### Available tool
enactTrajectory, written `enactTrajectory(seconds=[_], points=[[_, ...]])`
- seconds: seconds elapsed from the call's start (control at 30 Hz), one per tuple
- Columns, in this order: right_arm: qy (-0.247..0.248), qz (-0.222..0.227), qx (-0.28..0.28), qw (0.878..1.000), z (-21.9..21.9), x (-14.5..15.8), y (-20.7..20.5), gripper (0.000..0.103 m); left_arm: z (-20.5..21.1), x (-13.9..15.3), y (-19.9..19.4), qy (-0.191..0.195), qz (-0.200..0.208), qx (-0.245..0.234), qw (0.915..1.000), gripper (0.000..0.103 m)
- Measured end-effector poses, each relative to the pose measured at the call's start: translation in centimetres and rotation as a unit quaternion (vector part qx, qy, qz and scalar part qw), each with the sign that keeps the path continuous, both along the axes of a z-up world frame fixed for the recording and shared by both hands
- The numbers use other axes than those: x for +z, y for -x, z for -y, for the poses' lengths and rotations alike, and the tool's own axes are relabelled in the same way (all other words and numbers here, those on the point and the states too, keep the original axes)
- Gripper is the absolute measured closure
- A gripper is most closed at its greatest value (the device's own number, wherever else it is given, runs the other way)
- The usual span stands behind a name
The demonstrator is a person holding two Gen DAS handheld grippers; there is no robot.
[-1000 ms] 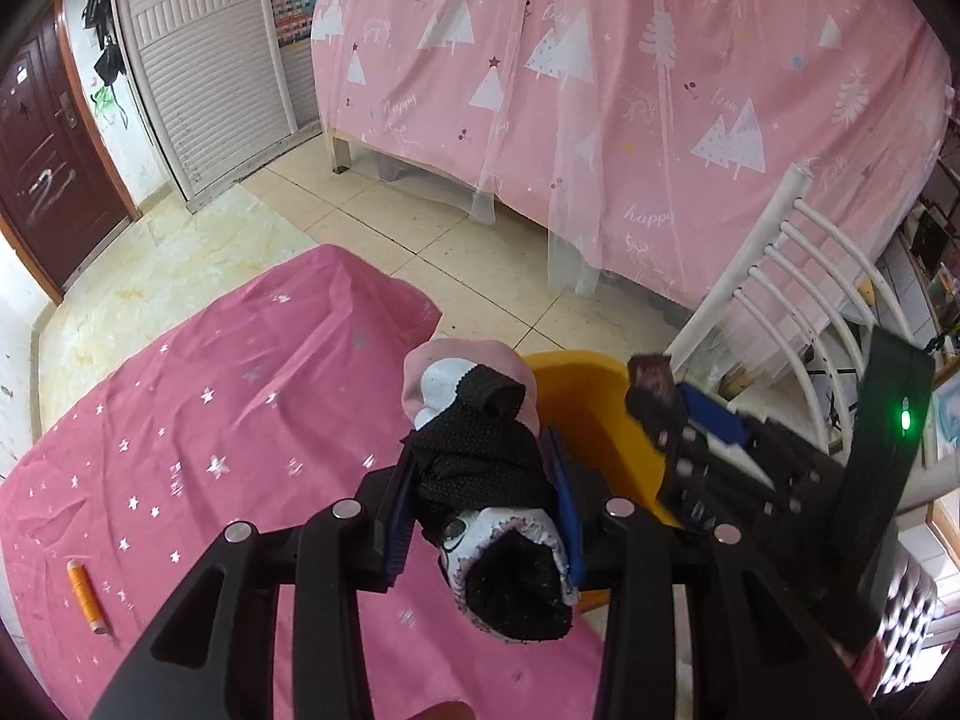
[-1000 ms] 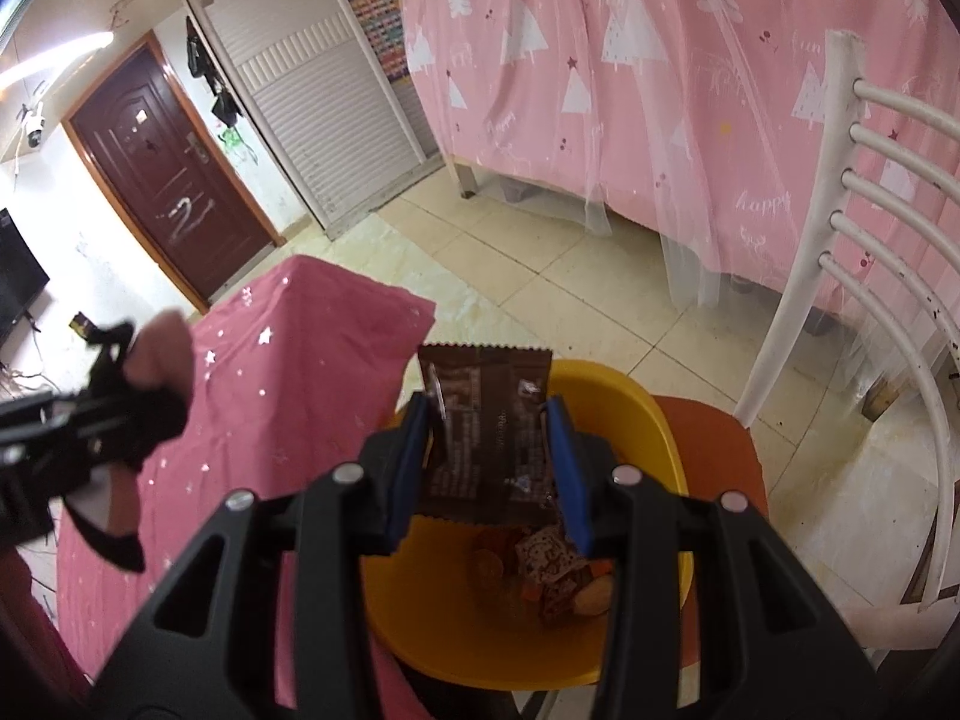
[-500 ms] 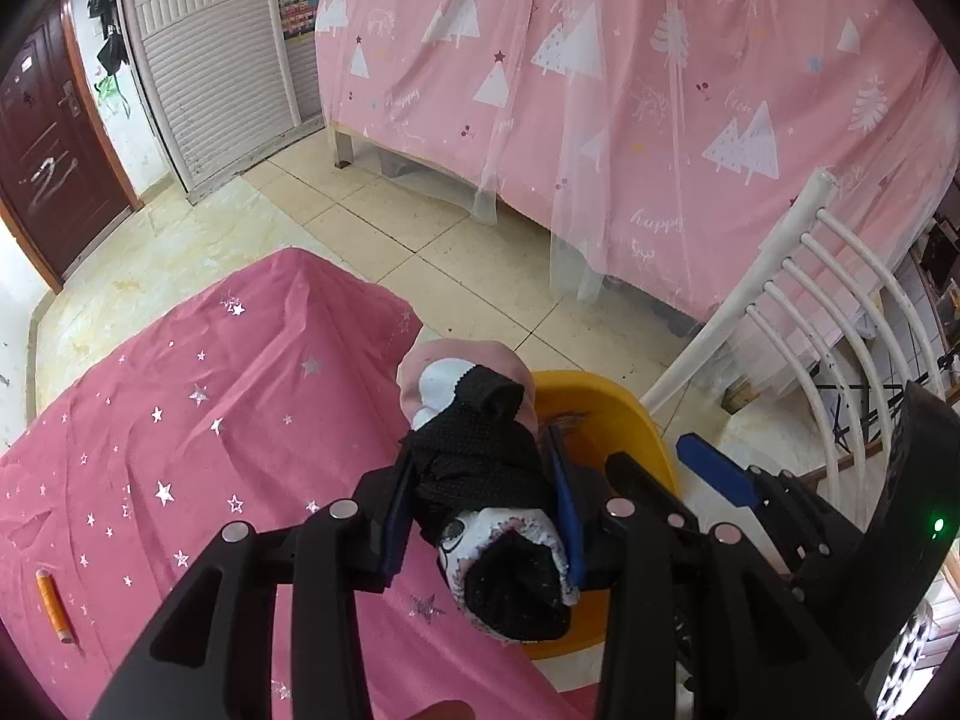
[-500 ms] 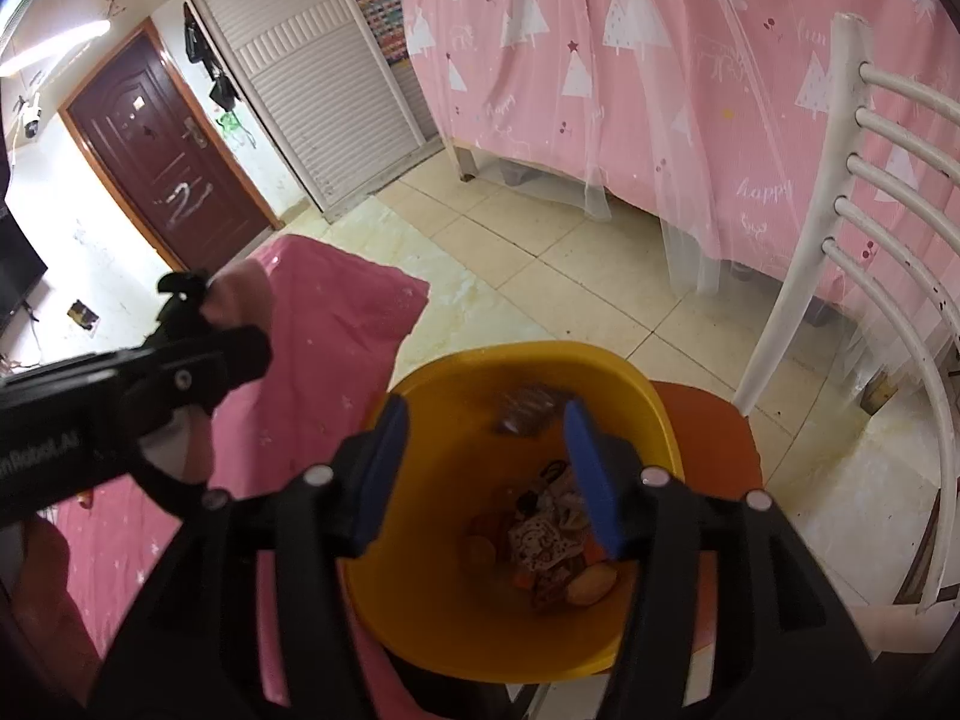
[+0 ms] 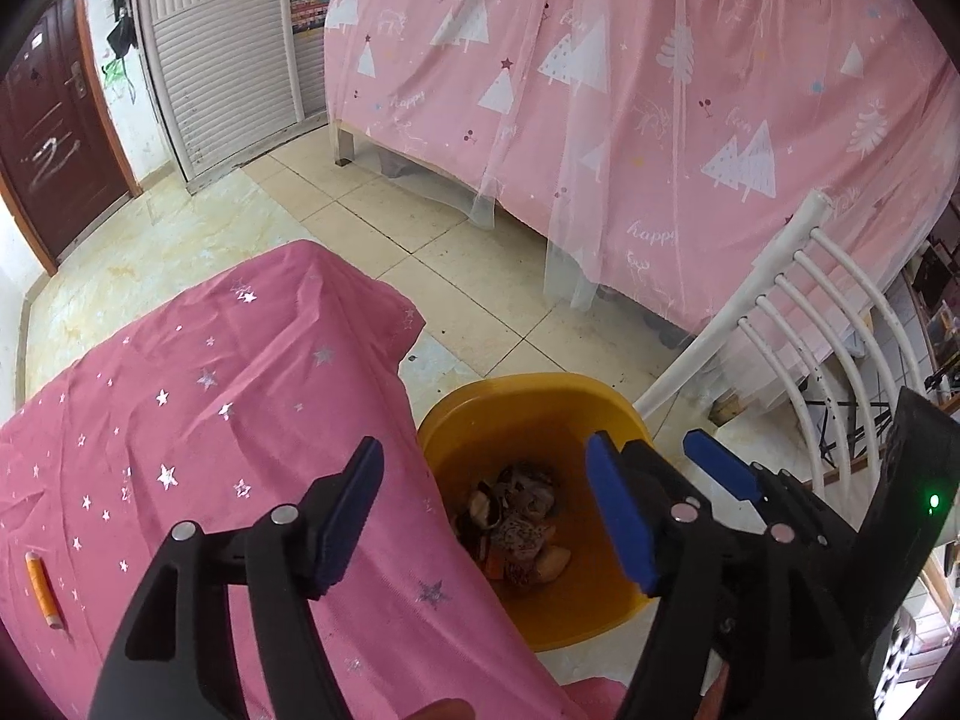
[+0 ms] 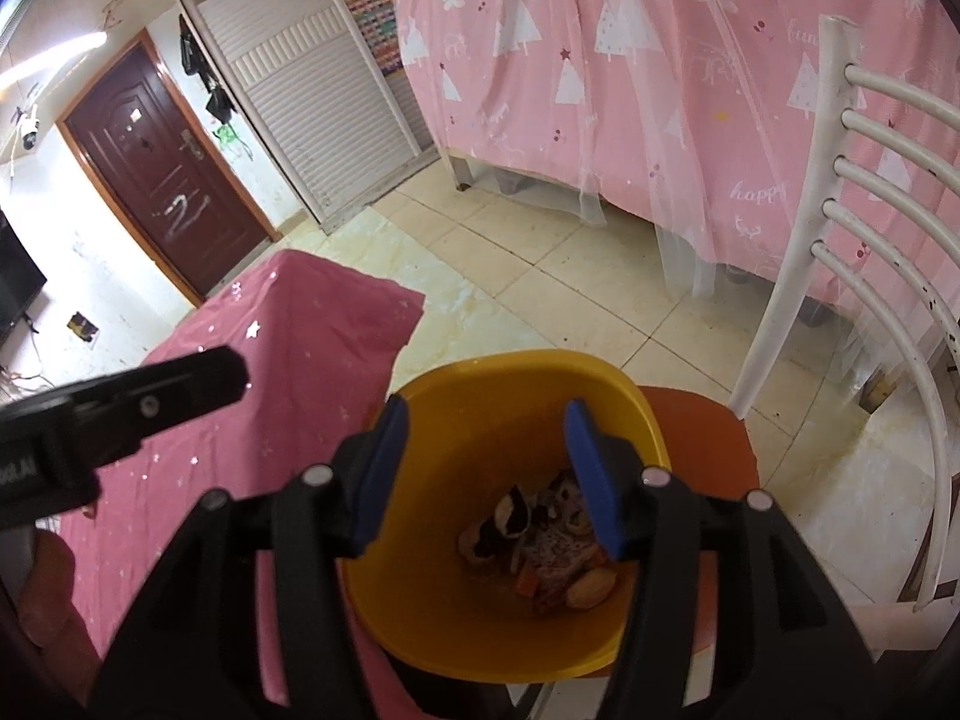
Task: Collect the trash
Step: 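Open the right tool to drop the wrapper while the left tool opens to drop the sock, then move both tools back over the table toward the orange thread spool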
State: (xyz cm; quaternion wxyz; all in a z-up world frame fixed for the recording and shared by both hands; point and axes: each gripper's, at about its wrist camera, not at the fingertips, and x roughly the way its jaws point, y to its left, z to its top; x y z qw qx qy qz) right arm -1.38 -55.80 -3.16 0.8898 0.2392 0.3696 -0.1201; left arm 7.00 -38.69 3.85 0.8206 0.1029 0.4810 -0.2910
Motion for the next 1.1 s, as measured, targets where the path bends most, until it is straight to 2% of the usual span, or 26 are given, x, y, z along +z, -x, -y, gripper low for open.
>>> enactTrajectory(seconds=[0.1,0.17,0.2,0.27,0.37,0.43,0.53,0.67,0.9,1.1], points=[[0.002,0.008,0.004,1.000,-0.2,0.2,0.2,0.050,-1.1,0.3,0.4,0.015,-0.002,0.005,0.9999,0.028],[0.006,0.016,0.006,1.000,-0.7,0.7,0.2,0.035,-2.1,0.7,1.0,0.027,0.003,0.003,0.9996,0.023],[0.008,0.019,0.006,1.000,-1.0,0.9,0.3,0.031,-2.4,0.8,1.2,0.031,0.006,0.001,0.9995,0.022],[0.016,0.025,0.009,1.000,-1.7,1.3,0.3,0.018,-3.4,1.2,1.8,0.045,0.012,-0.001,0.9989,0.017],[0.027,0.031,0.012,0.999,-2.5,2.0,0.5,0.009,-5.0,1.7,2.7,0.062,0.026,-0.002,0.9978,0.008],[0.030,0.036,0.016,0.999,-3.2,2.3,0.5,0.006,-6.4,2.0,3.2,0.074,0.037,-0.003,0.9965,0.008],[0.036,0.035,0.016,0.999,-4.2,2.6,0.4,0.006,-8.4,2.5,3.8,0.085,0.069,-0.003,0.9940,0.008],[0.043,0.038,0.021,0.998,-6.0,2.9,0.5,0.006,-11.8,2.8,4.5,0.078,0.120,0.005,0.9897,0.008],[0.051,0.041,0.018,0.998,-9.0,3.1,0.9,0.006,-17.3,2.9,3.9,0.075,0.149,0.031,0.9855,0.008],[0.058,0.044,0.026,0.997,-11.6,3.8,0.8,0.006,-21.9,3.0,3.0,0.081,0.157,0.064,0.9823,0.008]])
